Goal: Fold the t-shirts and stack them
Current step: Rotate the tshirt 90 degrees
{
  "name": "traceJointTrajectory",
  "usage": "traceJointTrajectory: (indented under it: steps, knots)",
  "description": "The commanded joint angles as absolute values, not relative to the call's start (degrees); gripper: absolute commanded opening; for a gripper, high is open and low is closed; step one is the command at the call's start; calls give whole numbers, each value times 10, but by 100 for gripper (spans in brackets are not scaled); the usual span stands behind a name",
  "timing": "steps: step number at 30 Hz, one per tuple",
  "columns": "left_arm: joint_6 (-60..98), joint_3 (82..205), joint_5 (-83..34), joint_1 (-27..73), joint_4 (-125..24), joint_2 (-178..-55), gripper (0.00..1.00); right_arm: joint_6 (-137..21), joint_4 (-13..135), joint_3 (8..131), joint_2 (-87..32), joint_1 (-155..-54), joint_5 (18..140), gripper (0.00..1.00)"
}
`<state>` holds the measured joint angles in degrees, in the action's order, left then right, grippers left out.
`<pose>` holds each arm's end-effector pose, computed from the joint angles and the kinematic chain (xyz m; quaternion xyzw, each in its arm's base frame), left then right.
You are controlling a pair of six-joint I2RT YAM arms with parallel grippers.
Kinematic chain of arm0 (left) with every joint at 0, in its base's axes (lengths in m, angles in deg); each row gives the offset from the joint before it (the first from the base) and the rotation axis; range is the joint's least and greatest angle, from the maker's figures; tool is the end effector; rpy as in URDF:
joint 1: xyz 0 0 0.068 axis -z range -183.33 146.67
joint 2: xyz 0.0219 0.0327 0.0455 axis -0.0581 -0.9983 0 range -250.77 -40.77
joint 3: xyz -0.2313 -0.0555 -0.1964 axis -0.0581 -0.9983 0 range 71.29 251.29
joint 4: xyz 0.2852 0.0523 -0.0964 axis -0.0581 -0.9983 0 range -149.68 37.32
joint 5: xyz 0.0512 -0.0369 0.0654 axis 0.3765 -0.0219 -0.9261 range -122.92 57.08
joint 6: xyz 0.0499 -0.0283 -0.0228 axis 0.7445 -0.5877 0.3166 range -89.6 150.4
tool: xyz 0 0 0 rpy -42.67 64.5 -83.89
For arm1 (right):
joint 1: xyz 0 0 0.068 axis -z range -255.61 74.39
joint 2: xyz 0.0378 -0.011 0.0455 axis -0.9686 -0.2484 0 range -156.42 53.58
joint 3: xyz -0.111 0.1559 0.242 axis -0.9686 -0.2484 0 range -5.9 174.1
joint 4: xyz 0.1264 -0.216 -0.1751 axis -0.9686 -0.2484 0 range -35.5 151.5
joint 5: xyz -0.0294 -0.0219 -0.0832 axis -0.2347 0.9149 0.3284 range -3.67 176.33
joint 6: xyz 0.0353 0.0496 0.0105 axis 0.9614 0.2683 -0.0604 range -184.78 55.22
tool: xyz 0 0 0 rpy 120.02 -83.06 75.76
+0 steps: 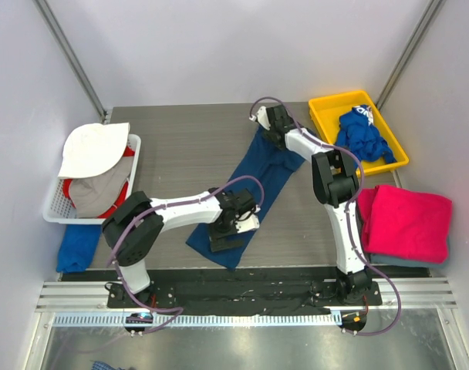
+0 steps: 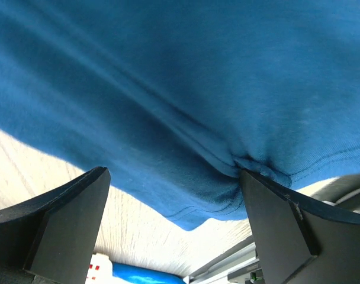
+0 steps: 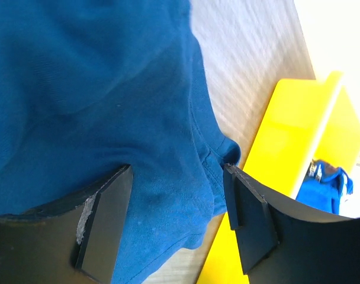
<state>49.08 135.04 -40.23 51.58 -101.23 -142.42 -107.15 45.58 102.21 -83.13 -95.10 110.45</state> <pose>0.2089 -0.2871 0.1563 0.5959 0.7999 0.0510 0.0492 0.5783 0.1843 0.1512 -0.3943 0.8151 -0.2639 0.3324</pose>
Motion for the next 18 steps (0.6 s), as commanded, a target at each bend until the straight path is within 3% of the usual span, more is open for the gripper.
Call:
traceJointTrajectory:
  steps: [1, 18]
  knots:
    - [492, 1352, -312, 536, -1030, -1464, 100, -1069, 466, 1059, -884, -949, 1079, 72]
    - [509, 1550, -282, 539, -1053, -1605, 100, -1066, 483, 1078, -902, -958, 1023, 72]
